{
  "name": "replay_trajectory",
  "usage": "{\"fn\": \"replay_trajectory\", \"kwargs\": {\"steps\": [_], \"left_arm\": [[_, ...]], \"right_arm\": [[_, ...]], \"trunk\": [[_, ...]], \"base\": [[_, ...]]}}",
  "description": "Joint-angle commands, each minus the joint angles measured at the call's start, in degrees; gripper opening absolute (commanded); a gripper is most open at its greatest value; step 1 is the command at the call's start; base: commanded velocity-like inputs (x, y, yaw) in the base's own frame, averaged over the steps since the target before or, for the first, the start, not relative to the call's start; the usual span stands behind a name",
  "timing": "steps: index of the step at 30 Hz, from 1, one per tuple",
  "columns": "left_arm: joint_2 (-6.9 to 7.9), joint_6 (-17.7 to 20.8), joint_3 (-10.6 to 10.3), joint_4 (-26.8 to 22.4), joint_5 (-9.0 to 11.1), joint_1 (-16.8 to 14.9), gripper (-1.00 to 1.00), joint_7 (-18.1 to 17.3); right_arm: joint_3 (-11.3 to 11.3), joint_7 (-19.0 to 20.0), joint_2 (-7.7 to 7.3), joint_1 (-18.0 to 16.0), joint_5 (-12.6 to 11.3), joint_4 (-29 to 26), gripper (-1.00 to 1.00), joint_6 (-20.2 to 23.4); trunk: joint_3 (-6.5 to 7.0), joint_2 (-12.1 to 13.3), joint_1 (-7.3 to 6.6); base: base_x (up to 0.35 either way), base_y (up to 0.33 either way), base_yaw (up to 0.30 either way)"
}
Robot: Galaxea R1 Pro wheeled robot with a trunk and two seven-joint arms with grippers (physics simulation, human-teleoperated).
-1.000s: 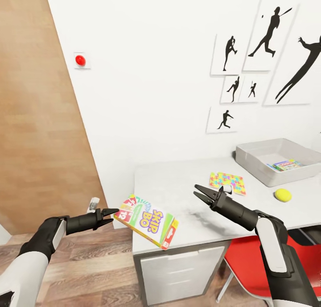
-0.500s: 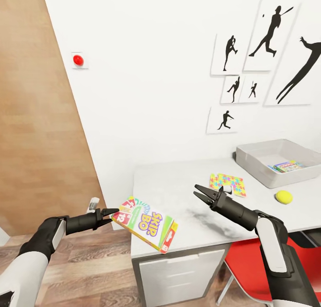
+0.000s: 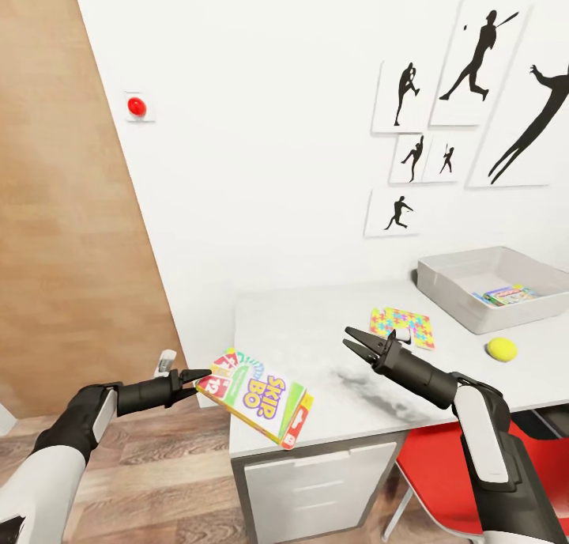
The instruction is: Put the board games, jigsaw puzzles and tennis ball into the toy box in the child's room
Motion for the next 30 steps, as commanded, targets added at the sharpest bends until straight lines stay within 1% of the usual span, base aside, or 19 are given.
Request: {"fn": "replay_trajectory", "kwargs": {"steps": [1,30], "left_arm": [[-0.02,0.54,0.16,0.0,-0.11,-0.04,1.0,-0.22],[-0.02,0.57,0.16,0.0,-0.08,-0.04,1.0,-0.22]], "right_arm": [[-0.06,0.36,0.01,-0.05,0.25,0.0,1.0,0.23],[-0.06,0.34,0.01,-0.05,0.25,0.0,1.0,0.23]], "trunk": [[-0.06,-0.03,0.0],[-0.06,-0.03,0.0]], "base": [[0.0,-0.003,0.0],[0.0,-0.011,0.0]]}}
